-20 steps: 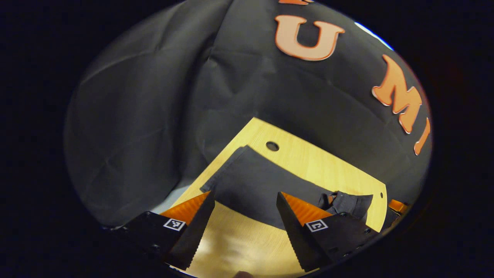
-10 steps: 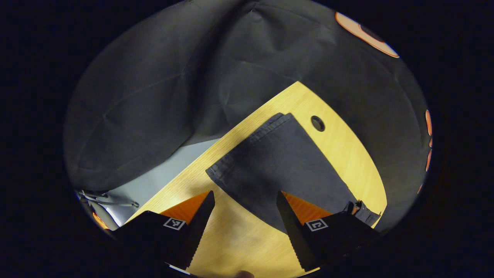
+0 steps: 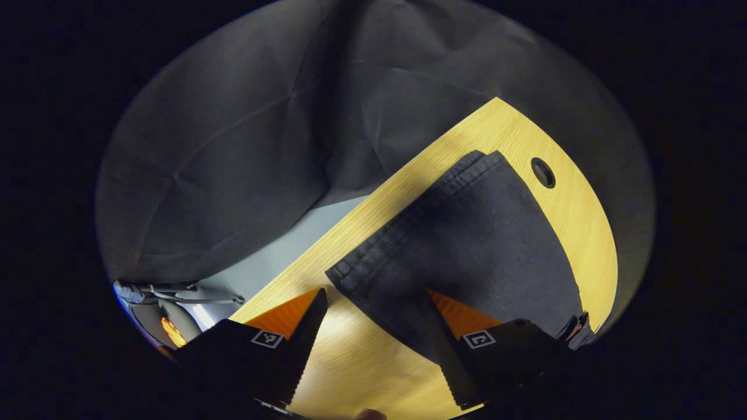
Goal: Grasp the waist and the cuffs of the jeans and fold them to make the two legs overlap; first hold the waist and fold one-third of the jeans toward the cuffs, then hold the cuffs and fold the remaining one-third in the same direction to finish folding.
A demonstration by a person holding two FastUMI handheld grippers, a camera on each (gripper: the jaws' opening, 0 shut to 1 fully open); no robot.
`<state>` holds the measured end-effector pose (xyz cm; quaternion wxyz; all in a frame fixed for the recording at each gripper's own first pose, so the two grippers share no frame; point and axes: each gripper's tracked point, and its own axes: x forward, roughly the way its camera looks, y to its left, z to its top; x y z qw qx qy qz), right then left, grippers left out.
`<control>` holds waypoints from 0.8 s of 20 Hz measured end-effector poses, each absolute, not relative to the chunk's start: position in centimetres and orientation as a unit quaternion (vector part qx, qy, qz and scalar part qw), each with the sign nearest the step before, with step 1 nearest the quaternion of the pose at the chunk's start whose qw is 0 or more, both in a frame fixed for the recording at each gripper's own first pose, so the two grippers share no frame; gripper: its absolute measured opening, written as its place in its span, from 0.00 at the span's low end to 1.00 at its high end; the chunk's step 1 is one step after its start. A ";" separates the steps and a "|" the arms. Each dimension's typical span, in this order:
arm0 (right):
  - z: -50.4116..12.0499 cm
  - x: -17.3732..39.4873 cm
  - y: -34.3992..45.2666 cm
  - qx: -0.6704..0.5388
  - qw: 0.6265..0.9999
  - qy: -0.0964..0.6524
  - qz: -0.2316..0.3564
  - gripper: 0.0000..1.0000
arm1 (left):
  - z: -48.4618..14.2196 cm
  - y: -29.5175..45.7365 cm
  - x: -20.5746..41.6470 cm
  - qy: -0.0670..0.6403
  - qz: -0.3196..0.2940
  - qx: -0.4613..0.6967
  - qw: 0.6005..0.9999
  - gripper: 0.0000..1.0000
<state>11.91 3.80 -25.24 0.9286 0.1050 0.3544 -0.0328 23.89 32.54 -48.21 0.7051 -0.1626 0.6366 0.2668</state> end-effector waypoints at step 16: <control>-25.1 10.7 2.9 0.112 0.924 0.362 -0.041 0.94 | -43.8 29.3 27.2 0.524 0.135 -0.177 0.822 0.04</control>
